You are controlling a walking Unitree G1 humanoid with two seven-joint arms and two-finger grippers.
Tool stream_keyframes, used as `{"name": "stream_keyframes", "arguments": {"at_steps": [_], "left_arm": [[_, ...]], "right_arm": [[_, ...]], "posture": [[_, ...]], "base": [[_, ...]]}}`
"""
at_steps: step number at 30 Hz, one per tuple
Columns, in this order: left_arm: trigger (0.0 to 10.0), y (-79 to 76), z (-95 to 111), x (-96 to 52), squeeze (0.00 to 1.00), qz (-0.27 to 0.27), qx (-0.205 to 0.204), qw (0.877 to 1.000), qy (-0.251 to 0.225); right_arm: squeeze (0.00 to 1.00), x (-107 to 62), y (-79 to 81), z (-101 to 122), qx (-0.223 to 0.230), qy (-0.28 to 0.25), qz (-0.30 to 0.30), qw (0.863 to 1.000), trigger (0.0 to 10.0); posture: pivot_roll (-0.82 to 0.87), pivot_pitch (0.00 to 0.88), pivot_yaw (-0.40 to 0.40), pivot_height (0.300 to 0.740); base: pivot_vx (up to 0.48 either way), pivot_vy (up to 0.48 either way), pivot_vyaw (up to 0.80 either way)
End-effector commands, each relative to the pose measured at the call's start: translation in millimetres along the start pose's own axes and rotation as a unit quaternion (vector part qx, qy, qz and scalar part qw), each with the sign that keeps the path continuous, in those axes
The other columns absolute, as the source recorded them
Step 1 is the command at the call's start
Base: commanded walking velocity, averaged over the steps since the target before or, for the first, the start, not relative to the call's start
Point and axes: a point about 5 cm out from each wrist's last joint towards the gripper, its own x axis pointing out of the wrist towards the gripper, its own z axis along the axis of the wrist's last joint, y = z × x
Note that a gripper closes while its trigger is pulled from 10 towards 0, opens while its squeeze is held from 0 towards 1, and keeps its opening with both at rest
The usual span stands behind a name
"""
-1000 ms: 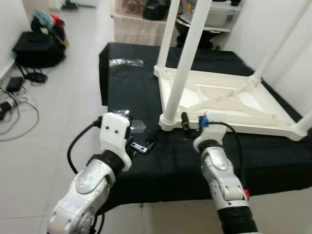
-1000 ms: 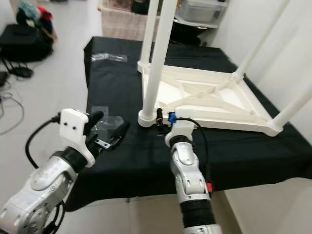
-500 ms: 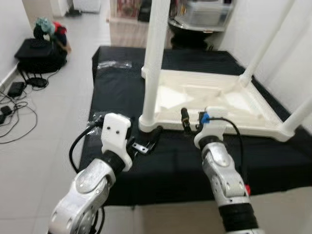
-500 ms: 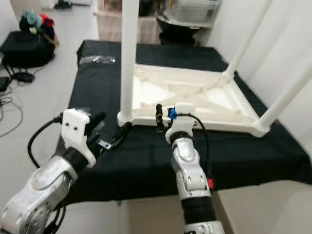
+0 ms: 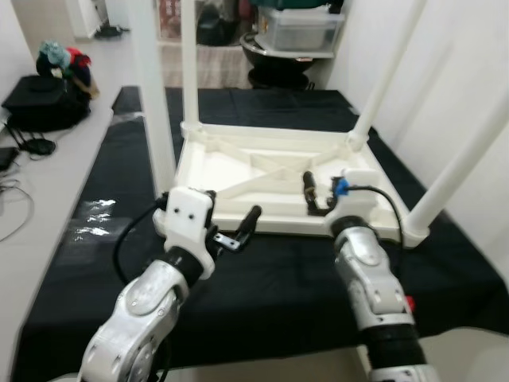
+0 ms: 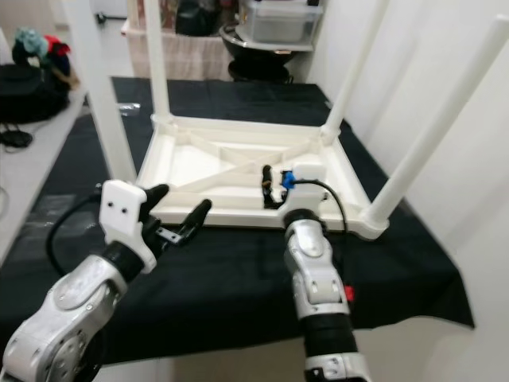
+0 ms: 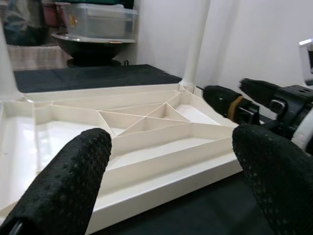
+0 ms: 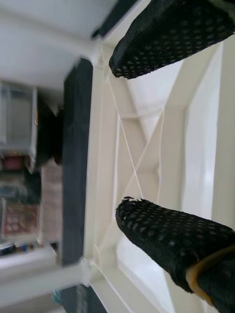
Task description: Building children table
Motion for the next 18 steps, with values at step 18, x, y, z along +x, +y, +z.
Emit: {"name": "stream_keyframes", "arguments": {"at_steps": [18], "left_arm": [[10.0,-0.4,-6,-0.3,0.0,0.01,0.0,1.0,0.015]], "right_arm": [[0.0,1.6,-20.5,-7,-0.001,0.016,0.002,1.0,10.0]], "posture": [[0.02,0.108,-0.142,0.74]], "base": [[0.0,0.0,0.2]]}}
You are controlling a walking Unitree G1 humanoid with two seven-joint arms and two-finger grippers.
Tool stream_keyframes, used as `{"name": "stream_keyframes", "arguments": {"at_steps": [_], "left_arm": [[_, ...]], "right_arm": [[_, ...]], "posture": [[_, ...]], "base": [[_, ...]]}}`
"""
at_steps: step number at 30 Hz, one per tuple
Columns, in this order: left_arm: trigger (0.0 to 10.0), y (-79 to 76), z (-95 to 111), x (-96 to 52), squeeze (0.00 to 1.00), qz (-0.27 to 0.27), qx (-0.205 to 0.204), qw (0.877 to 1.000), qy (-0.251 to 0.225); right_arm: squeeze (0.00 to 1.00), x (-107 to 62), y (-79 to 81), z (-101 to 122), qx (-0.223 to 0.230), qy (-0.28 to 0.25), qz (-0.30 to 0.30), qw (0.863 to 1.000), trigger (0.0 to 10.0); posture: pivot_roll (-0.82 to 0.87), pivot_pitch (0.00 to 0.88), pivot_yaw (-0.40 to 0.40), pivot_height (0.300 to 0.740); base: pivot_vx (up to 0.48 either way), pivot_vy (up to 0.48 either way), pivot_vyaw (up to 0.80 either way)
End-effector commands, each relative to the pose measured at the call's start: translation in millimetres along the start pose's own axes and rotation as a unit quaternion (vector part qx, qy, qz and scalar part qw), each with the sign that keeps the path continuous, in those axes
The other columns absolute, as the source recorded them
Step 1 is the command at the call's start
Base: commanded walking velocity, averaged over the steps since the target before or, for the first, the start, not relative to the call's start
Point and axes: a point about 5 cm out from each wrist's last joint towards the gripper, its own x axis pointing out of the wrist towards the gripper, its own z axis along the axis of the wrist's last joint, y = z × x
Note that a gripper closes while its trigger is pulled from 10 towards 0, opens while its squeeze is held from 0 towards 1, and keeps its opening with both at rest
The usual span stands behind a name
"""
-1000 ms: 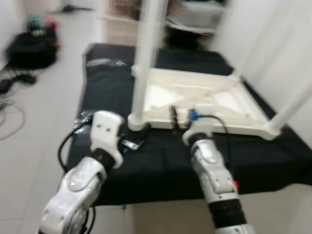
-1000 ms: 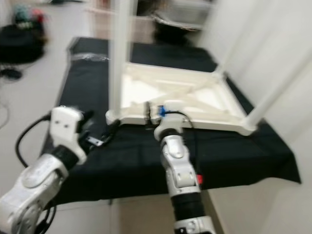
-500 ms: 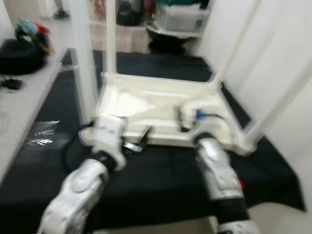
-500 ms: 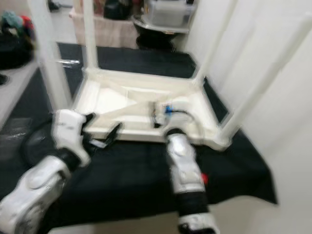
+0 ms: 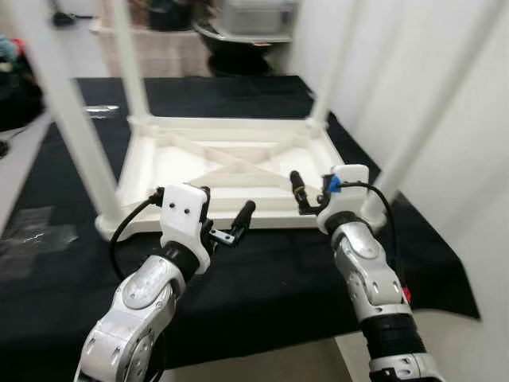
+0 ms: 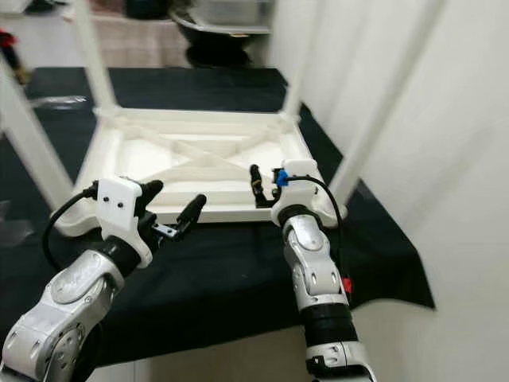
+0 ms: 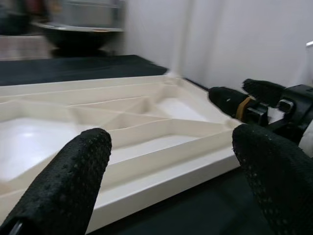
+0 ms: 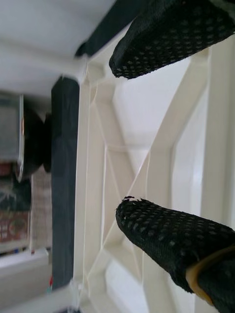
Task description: Building children table
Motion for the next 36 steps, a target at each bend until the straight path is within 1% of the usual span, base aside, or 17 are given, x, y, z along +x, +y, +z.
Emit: {"name": "stream_keyframes", "arguments": {"at_steps": [1,4,6,10,15,20,21,23,24,25,28,30,31,32,34,35,36], "left_arm": [[10.0,-0.4,-2,-1.7,0.0,0.004,0.002,1.0,0.005],[10.0,-1.1,-2,-2.0,0.0,0.004,0.001,1.0,0.004],[10.0,1.1,-2,-1.5,0.0,0.013,0.018,1.0,0.002],[10.0,6.6,-2,-1.6,0.0,0.037,0.032,0.999,0.003],[10.0,5.4,-3,-2.1,0.0,0.028,0.034,0.999,0.004],[10.0,5.6,-3,-1.6,0.0,0.03,0.033,0.999,0.007],[10.0,5.9,-3,-1.1,0.0,0.03,0.034,0.999,0.005],[10.0,5.9,-3,-0.9,0.0,0.03,0.035,0.999,0.005],[10.0,4.7,-2,0.1,0.0,0.026,0.023,0.999,0.001],[10.0,4.7,-2,0.1,0.0,0.026,0.023,0.999,0.001],[10.0,5.7,0,0.0,0.0,0.034,0.018,0.999,-0.003],[10.0,6.4,0,-0.2,0.0,0.036,0.022,0.999,-0.002],[10.0,7.6,-1,-0.5,0.0,0.04,0.024,0.999,0.001],[10.0,7.6,-1,-0.5,0.0,0.04,0.024,0.999,0.001],[10.0,9.5,-2,-1.3,0.0,0.045,0.025,0.999,0.005],[10.0,9.5,-2,-1.3,0.0,0.045,0.025,0.999,0.005],[10.0,11.0,-4,-2.0,0.0,0.053,0.025,0.998,0.008]], "right_arm": [[0.0,0.6,-2.3,-1,0.002,0.0,-0.005,1.0,10.0],[0.0,1.3,-3.8,0,0.004,-0.001,-0.005,1.0,10.0],[0.0,2.6,-4.4,-1,0.013,0.002,-0.004,1.0,10.0],[0.0,3.6,-1.9,-1,0.016,0.006,0.003,1.0,10.0],[0.0,5.0,2.9,-2,0.019,0.008,0.011,1.0,10.0],[0.0,5.9,3.2,-4,0.022,0.017,0.02,0.999,10.0],[0.0,6.8,3.6,-7,0.031,0.03,0.04,0.998,10.0],[0.0,7.0,3.7,-8,0.034,0.034,0.046,0.998,10.0],[0.0,6.6,4.0,-12,0.044,0.048,0.076,0.995,10.0],[0.0,6.6,4.0,-12,0.044,0.048,0.076,0.995,10.0],[0.0,5.1,5.2,-16,0.055,0.07,0.126,0.988,10.0],[0.0,5.2,4.3,-15,0.061,0.071,0.137,0.986,10.0],[0.0,6.9,0.1,-12,0.068,0.072,0.144,0.985,10.0],[0.0,6.9,0.1,-12,0.068,0.072,0.144,0.985,10.0],[0.0,13.3,-9.0,-3,0.073,0.069,0.167,0.981,10.0],[0.0,13.3,-9.0,-3,0.073,0.069,0.167,0.981,10.0],[0.0,16.7,-14.1,-3,0.049,0.081,0.164,0.982,10.0]], "posture": [[0.02,0.108,-0.142,0.74],[0.02,0.104,-0.145,0.74],[0.02,0.096,-0.147,0.74],[0.03,0.092,-0.152,0.74],[0.03,0.086,-0.151,0.74],[0.03,0.08,-0.149,0.74],[0.03,0.078,-0.146,0.74],[0.03,0.078,-0.146,0.74],[0.03,0.076,-0.148,0.74],[0.03,0.076,-0.148,0.74],[0.03,0.08,-0.148,0.74],[0.03,0.08,-0.148,0.74],[0.03,0.084,-0.147,0.74],[0.03,0.084,-0.147,0.74],[0.03,0.088,-0.147,0.74],[0.03,0.088,-0.147,0.74],[0.03,0.094,-0.148,0.74]], "base": [[0.0,0.0,0.0],[0.0,0.0,0.0],[0.0,0.0,0.0],[0.0,-0.394,0.0],[0.0,-0.463,0.0],[0.0,-0.462,0.0],[0.0,-0.416,0.0],[0.0,-0.416,0.0],[0.0,-0.289,0.0],[0.0,-0.289,0.0],[0.0,0.0,0.0],[0.0,0.0,0.0],[0.0,0.0,0.0],[0.0,0.0,0.0],[0.0,0.0,0.0],[0.0,0.0,0.0],[0.0,0.0,0.0]]}}
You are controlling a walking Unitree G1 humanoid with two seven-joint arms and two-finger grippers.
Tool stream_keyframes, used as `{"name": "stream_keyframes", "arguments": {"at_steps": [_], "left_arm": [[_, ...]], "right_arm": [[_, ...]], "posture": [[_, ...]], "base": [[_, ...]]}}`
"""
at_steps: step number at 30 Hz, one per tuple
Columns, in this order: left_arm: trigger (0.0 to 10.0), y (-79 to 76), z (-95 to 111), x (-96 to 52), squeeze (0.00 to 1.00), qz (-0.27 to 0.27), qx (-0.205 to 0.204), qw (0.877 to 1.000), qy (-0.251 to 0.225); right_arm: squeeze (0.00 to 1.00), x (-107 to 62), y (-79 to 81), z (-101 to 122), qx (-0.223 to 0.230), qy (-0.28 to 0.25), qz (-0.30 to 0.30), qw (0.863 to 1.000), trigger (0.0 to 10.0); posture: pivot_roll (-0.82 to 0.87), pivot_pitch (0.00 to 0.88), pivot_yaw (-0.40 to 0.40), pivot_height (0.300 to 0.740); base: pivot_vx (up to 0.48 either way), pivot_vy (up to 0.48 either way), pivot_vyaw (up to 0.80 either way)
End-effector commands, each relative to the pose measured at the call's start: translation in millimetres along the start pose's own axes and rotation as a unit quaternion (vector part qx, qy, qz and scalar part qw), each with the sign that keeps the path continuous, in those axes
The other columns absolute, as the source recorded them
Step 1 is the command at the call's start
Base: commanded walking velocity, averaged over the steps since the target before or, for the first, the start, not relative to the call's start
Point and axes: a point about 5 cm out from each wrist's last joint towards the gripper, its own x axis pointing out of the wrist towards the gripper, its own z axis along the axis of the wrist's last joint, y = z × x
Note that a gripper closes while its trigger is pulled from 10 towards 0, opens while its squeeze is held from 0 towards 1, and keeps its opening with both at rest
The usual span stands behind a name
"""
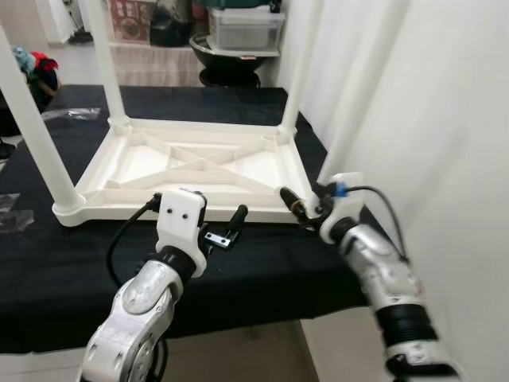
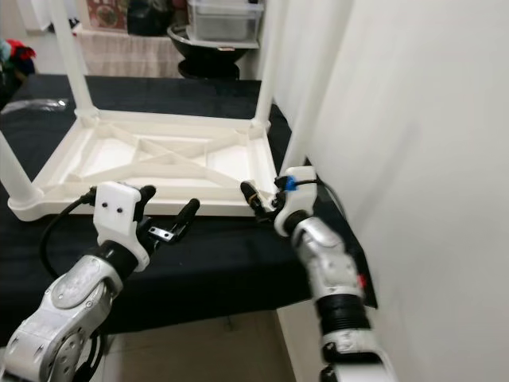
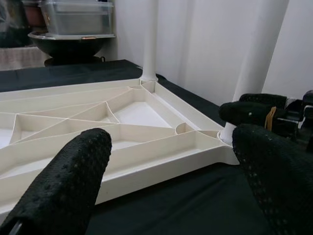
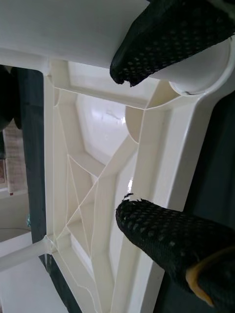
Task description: Building children table
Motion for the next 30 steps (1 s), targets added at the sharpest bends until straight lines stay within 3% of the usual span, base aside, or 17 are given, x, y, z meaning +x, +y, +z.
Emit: {"name": "stream_keyframes", "arguments": {"at_steps": [1,4,6,9,12,13,14,16,17,18,19,22,25,26,30], "left_arm": [[10.0,6.2,-5,-1.9,0.0,0.021,0.006,1.0,0.015],[10.0,8.7,-6,-2.5,0.0,0.031,0.01,0.999,0.02],[10.0,19.5,-12,-5.7,0.0,0.065,0.015,0.997,0.035],[10.0,24.6,-15,-7.9,0.0,0.079,0.015,0.996,0.044],[10.0,22.8,-15,-8.5,0.0,0.069,0.009,0.997,0.044],[10.0,22.0,-14,-8.5,0.0,0.068,0.009,0.997,0.044],[10.0,22.0,-14,-8.5,0.0,0.068,0.009,0.997,0.044],[10.0,21.0,-14,-8.3,0.0,0.067,0.01,0.997,0.043],[10.0,21.0,-14,-8.3,0.0,0.067,0.01,0.997,0.043],[10.0,20.4,-14,-7.8,0.0,0.065,0.012,0.997,0.044],[10.0,19.8,-15,-7.4,0.0,0.062,0.013,0.997,0.044],[10.0,18.4,-15,-7.0,0.0,0.059,0.013,0.997,0.044],[10.0,18.1,-15,-7.1,0.0,0.058,0.011,0.997,0.045],[10.0,17.8,-15,-7.2,0.0,0.057,0.01,0.997,0.045],[10.0,16.8,-15,-7.4,0.0,0.054,0.011,0.997,0.046]], "right_arm": [[0.0,2.1,-9.5,-1,-0.033,0.028,-0.021,0.999,10.0],[0.0,2.5,-15.5,-2,-0.057,0.045,-0.039,0.997,10.0],[0.0,3.2,-38.2,3,-0.093,0.058,-0.141,0.984,10.0],[0.0,4.7,-46.4,11,-0.091,0.049,-0.183,0.978,10.0],[0.0,7.0,-46.1,12,-0.088,0.064,-0.173,0.979,10.0],[0.0,7.5,-43.3,4,-0.098,0.104,-0.139,0.98,10.0],[0.0,7.5,-43.3,4,-0.098,0.104,-0.139,0.98,10.0],[0.0,5.1,-38.8,-9,-0.09,0.165,-0.073,0.979,10.0],[0.0,5.1,-38.8,-9,-0.09,0.165,-0.073,0.979,10.0],[0.0,0.0,-38.9,-15,-0.091,0.191,-0.035,0.977,10.0],[1.0,-3.9,-42.7,-19,-0.089,0.202,-0.027,0.975,10.0],[1.0,-13.3,-57.0,-22,-0.097,0.222,-0.036,0.97,10.0],[1.0,-19.6,-80.4,-14,-0.112,0.21,-0.116,0.964,10.0],[0.0,-22.4,-88.6,-11,-0.106,0.203,-0.152,0.961,10.0],[0.0,-24.3,-95.2,-6,-0.085,0.186,-0.177,0.963,10.0]], "posture": [[0.03,0.096,-0.147,0.74],[0.03,0.096,-0.149,0.74],[0.04,0.104,-0.153,0.74],[0.05,0.105,-0.155,0.74],[0.05,0.107,-0.154,0.74],[0.05,0.108,-0.153,0.74],[0.05,0.108,-0.153,0.74],[0.05,0.108,-0.153,0.74],[0.05,0.108,-0.153,0.74],[0.04,0.109,-0.153,0.74],[0.04,0.109,-0.153,0.74],[0.04,0.11,-0.153,0.74],[0.04,0.112,-0.152,0.74],[0.04,0.112,-0.151,0.74],[0.04,0.112,-0.151,0.74]], "base": [[0.0,0.0,0.0],[0.0,0.0,0.0],[0.0,0.0,0.0],[0.0,0.0,0.0],[0.0,0.0,0.0],[0.0,0.0,0.0],[0.0,0.0,0.0],[0.0,0.0,0.0],[0.0,0.0,0.0],[0.0,0.0,0.0],[0.0,0.0,0.0],[0.0,0.0,0.0],[0.0,0.0,0.0],[0.0,0.0,0.0],[0.0,0.0,0.0]]}}
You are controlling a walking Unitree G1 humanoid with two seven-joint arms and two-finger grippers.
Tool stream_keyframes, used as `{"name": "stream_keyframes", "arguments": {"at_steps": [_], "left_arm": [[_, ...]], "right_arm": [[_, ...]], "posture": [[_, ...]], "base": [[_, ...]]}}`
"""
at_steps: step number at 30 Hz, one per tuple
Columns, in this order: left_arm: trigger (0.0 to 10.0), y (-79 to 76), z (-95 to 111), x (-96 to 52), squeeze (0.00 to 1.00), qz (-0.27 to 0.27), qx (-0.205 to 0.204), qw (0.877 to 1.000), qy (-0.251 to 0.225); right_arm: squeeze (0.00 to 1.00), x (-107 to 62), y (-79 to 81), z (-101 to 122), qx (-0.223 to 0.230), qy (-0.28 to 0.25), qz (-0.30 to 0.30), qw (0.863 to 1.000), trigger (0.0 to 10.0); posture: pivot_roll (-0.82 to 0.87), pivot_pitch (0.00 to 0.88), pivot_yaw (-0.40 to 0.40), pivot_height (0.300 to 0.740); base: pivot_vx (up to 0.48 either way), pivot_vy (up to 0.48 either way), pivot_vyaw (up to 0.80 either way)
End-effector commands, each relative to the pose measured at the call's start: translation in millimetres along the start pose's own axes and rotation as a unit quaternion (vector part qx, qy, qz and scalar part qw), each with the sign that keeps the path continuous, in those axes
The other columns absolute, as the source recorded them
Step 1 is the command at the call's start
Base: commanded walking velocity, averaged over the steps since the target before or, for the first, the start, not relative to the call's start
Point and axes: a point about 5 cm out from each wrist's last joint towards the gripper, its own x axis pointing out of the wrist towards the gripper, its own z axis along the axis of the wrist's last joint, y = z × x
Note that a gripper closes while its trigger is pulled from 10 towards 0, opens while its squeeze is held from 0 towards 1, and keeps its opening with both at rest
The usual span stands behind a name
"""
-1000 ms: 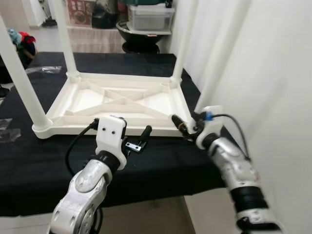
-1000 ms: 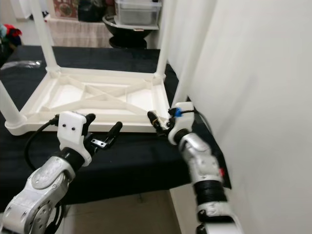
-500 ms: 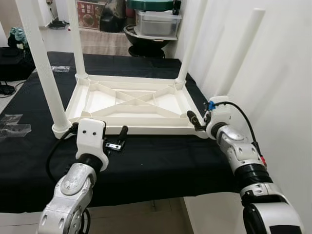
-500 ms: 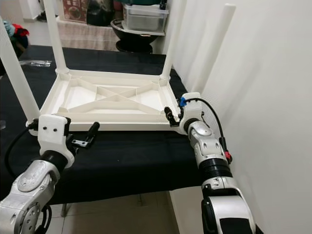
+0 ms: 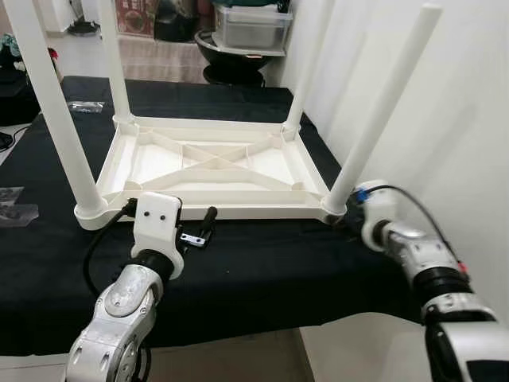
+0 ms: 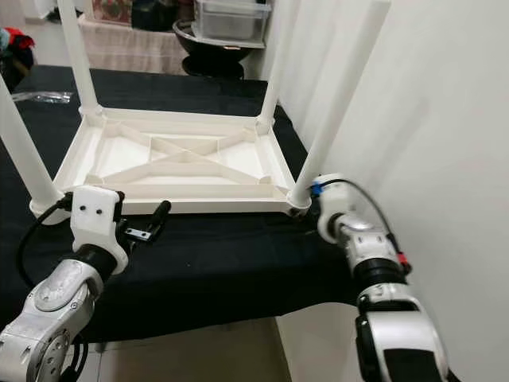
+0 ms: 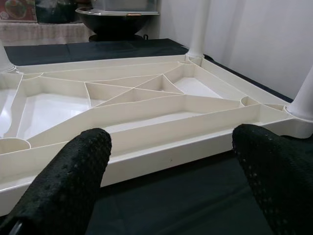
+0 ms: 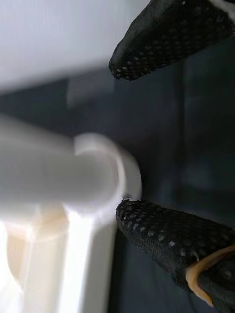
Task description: Building children table
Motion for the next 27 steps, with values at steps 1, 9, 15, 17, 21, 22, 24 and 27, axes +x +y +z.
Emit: {"name": "stream_keyframes", "arguments": {"at_steps": [1,9,15,17,21,22,24,27], "left_arm": [[10.0,-2.6,-4,-0.4,0.0,-0.006,0.0,1.0,0.012],[10.0,-2.0,-2,-2.0,0.0,-0.009,0.001,1.0,0.011],[10.0,-3.3,-1,-1.0,0.0,-0.012,0.0,1.0,0.008],[10.0,-3.3,-1,-0.9,0.0,-0.012,0.001,1.0,0.008],[10.0,-2.6,1,-0.7,0.0,-0.01,0.001,1.0,0.006],[10.0,-2.2,1,-0.6,0.0,-0.01,0.001,1.0,0.006],[10.0,-2.0,1,-0.5,0.0,-0.009,0.001,1.0,0.005],[10.0,-1.8,2,-0.3,0.0,-0.007,0.002,1.0,0.003]], "right_arm": [[0.0,0.5,-0.2,-1,0.007,0.0,-0.001,1.0,10.0],[0.0,5.1,14.9,20,0.047,-0.054,0.063,0.995,10.0],[0.0,8.0,16.3,38,0.062,-0.088,0.038,0.994,10.0],[0.0,7.9,16.4,40,0.059,-0.091,0.038,0.993,10.0],[0.0,7.3,14.0,51,0.064,-0.114,0.012,0.991,10.0],[0.0,7.1,12.8,55,0.067,-0.122,0.0,0.99,10.0],[0.0,6.9,11.9,59,0.069,-0.13,-0.01,0.989,6.4],[0.0,6.9,13.7,62,0.084,-0.147,0.002,0.986,0.0]], "posture": [[0.04,0.112,-0.151,0.74],[0.05,0.118,-0.153,0.74],[0.05,0.119,-0.154,0.74],[0.05,0.119,-0.154,0.74],[0.05,0.119,-0.155,0.74],[0.05,0.12,-0.155,0.74],[0.05,0.12,-0.157,0.74],[0.05,0.121,-0.158,0.74]], "base": [[0.0,0.0,0.0],[0.0,0.0,0.0],[0.0,0.0,0.0],[0.0,0.0,0.0],[0.0,0.0,0.0],[0.0,0.0,0.0],[0.0,0.0,0.0],[0.0,0.0,0.0]]}}
